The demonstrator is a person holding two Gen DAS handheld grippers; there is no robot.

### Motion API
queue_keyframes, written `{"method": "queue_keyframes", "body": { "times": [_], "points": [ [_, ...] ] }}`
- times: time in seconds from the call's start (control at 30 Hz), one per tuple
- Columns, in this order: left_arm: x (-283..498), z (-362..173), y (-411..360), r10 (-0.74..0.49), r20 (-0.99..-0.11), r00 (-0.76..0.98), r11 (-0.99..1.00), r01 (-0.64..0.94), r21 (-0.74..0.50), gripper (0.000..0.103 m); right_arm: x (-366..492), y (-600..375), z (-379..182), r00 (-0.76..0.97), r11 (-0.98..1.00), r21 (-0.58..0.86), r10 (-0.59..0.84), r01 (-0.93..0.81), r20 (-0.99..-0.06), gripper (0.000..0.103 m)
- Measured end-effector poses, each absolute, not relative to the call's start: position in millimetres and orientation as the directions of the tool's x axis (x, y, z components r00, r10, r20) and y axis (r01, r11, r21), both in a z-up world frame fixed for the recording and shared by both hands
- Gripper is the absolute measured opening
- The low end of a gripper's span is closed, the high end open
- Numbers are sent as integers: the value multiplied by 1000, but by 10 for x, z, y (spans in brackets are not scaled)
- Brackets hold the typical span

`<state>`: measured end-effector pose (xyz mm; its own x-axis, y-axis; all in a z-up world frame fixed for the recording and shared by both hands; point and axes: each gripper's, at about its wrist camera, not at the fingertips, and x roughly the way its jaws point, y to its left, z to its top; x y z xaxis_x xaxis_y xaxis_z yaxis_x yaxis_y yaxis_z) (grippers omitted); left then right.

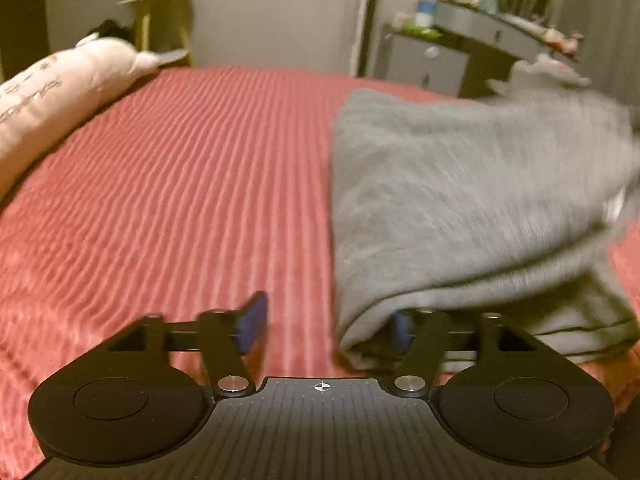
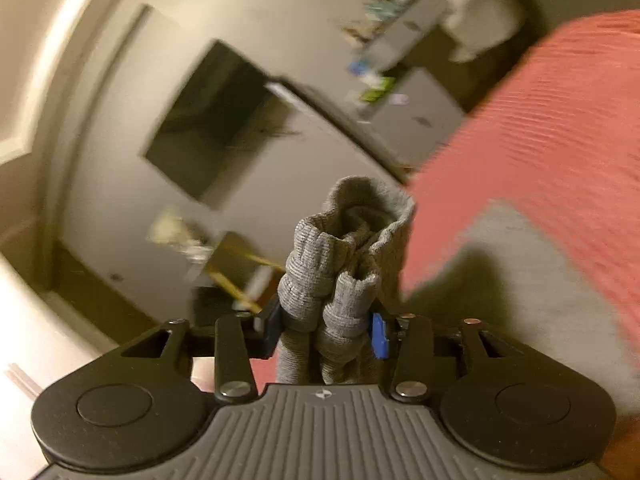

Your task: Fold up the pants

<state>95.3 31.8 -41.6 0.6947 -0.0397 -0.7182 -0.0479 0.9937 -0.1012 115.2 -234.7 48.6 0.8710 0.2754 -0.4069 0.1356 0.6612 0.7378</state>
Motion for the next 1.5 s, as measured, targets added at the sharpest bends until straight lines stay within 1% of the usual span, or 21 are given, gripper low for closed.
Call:
{"method": "queue_keyframes", "body": {
  "times": [0.03, 0.07, 0.1, 0.13, 0.2, 0.27, 0.4, 0.57, 0.67, 0.7, 0.73, 0.77, 0.8, 0.83, 0.9, 1.07, 1.17, 1.27, 1.37, 1.47, 1.5],
  "points": [
    [965, -412, 340, -53, -721, 691, 991, -52, -122, 72, 1145, -2421, 340, 854, 656, 730, 257, 189, -452, 65],
    [964, -410, 353, -71, -727, 683, 989, -47, -140, 74, 1160, -2489, 174, 824, 642, 726, 255, 247, -506, 86],
    [969, -421, 351, -85, -735, 673, 988, -39, -151, 75, 1177, -2528, 3, 790, 613, 733, 275, 295, -548, 93],
    [969, -424, 321, -79, -741, 667, 989, -39, -141, 75, 1184, -2567, -137, 769, 564, 766, 325, 309, -550, 93],
    [970, -421, 252, -59, -740, 670, 994, -26, -103, 75, 1184, -2605, -325, 768, 460, 829, 388, 317, -509, 99],
    [900, -401, 245, -57, -733, 678, 996, -16, -93, 75, 1254, -2610, -464, 759, 399, 847, 408, 351, -507, 99],
    [902, -411, 243, -37, -733, 679, 998, -11, -60, 75, 1318, -2580, -500, 764, 373, 852, 402, 367, -505, 99],
    [930, -404, 246, -22, -742, 670, 998, -29, -56, 78, 1211, -2560, -298, 789, 475, 831, 375, 289, -488, 97],
    [915, -397, 221, -11, -743, 670, 999, -30, -41, 78, 1125, -2532, -283, 783, 538, 790, 341, 292, -521, 79],
    [911, -393, 221, -9, -743, 669, 999, -32, -40, 78, 1072, -2570, -323, 780, 529, 791, 336, 308, -528, 69],
    [913, -390, 224, -8, -745, 667, 999, -34, -41, 79, 1056, -2611, -371, 774, 515, 790, 331, 332, -541, 63],
    [913, -390, 228, -9, -748, 663, 998, -36, -44, 79, 1048, -2666, -433, 765, 492, 793, 332, 359, -552, 52],
    [913, -389, 234, -9, -750, 661, 998, -38, -46, 79, 1054, -2710, -491, 765, 461, 808, 345, 367, -545, 52],
    [915, -390, 241, -10, -751, 661, 998, -39, -48, 79, 1043, -2750, -534, 772, 416, 830, 358, 372, -526, 52],
    [915, -393, 241, -8, -751, 660, 998, -39, -44, 79, 1021, -2793, -560, 777, 376, 848, 374, 373, -507, 57],
    [929, -401, 272, -16, -754, 656, 997, -44, -59, 79, 1007, -2722, -479, 777, 421, 826, 343, 375, -527, 57],
    [935, -405, 289, -23, -755, 656, 996, -46, -71, 79, 1019, -2686, -435, 781, 449, 818, 334, 360, -528, 55],
    [945, -418, 295, -27, -756, 654, 996, -46, -75, 79, 1001, -2731, -469, 780, 433, 825, 343, 364, -524, 55],
    [961, -429, 311, -33, -758, 652, 996, -43, -81, 79, 965, -2845, -523, 802, 357, 858, 344, 370, -489, 68],
    [975, -442, 314, -40, -759, 650, 995, -40, -87, 79, 974, -2917, -577, 817, 298, 878, 341, 375, -465, 73],
    [981, -447, 311, -43, -760, 648, 995, -37, -88, 79, 997, -2919, -604, 817, 291, 881, 346, 374, -461, 79]
  ]
}}
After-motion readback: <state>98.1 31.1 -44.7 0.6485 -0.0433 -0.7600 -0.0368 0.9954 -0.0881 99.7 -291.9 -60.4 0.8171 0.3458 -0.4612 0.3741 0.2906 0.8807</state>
